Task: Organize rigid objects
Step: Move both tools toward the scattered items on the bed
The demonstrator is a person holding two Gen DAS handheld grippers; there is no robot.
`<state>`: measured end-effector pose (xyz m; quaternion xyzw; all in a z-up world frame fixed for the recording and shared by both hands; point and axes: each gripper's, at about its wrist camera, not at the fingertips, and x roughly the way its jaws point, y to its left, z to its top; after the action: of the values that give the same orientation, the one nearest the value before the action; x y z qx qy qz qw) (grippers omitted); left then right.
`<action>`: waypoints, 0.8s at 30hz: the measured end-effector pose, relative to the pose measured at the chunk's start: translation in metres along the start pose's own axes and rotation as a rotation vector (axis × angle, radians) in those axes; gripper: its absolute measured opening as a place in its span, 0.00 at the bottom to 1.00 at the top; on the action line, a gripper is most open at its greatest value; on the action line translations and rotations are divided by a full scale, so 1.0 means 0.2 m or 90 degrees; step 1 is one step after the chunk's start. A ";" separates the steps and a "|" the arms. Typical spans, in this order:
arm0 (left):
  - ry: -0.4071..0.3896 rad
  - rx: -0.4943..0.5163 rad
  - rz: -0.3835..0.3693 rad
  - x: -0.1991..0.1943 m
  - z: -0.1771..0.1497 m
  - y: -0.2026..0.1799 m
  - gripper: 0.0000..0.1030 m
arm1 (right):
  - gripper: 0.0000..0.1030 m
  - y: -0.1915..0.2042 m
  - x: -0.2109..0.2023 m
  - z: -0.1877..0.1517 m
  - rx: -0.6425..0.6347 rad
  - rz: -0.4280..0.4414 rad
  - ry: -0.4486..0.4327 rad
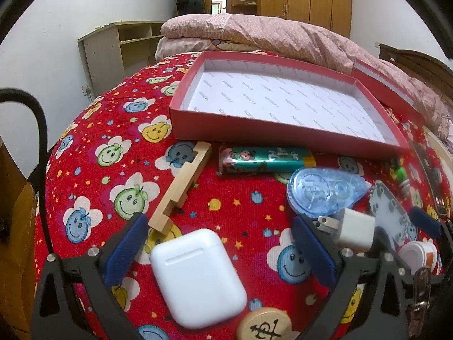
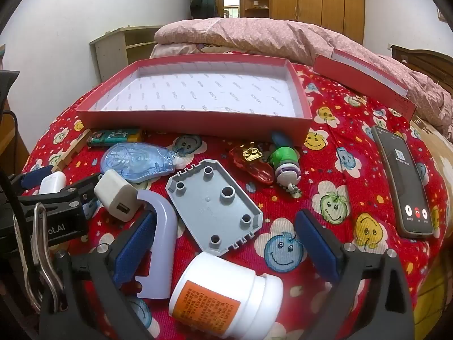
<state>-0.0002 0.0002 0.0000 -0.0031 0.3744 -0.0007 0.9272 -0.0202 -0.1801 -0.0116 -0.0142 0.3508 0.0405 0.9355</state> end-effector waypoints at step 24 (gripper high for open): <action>0.018 0.017 -0.018 0.00 0.02 0.02 0.99 | 1.00 0.00 0.02 0.05 -0.021 0.019 0.057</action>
<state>0.0027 0.0032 0.0033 0.0041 0.3872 -0.0188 0.9218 -0.0102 -0.1800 -0.0074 -0.0260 0.3918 0.0591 0.9178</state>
